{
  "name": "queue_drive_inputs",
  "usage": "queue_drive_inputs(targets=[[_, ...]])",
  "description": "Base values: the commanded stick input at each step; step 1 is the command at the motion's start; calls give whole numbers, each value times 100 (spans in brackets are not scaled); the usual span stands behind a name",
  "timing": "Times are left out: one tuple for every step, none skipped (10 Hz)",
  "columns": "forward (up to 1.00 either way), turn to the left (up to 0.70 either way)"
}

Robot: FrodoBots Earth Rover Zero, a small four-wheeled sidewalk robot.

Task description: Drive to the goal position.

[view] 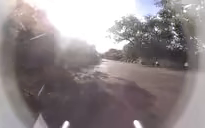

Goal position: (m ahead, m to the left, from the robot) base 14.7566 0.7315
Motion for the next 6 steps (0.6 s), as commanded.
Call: queue_drive_inputs(targets=[[50, 0], [50, 0], [50, 0], [50, 0], [50, 0], [50, 0]])
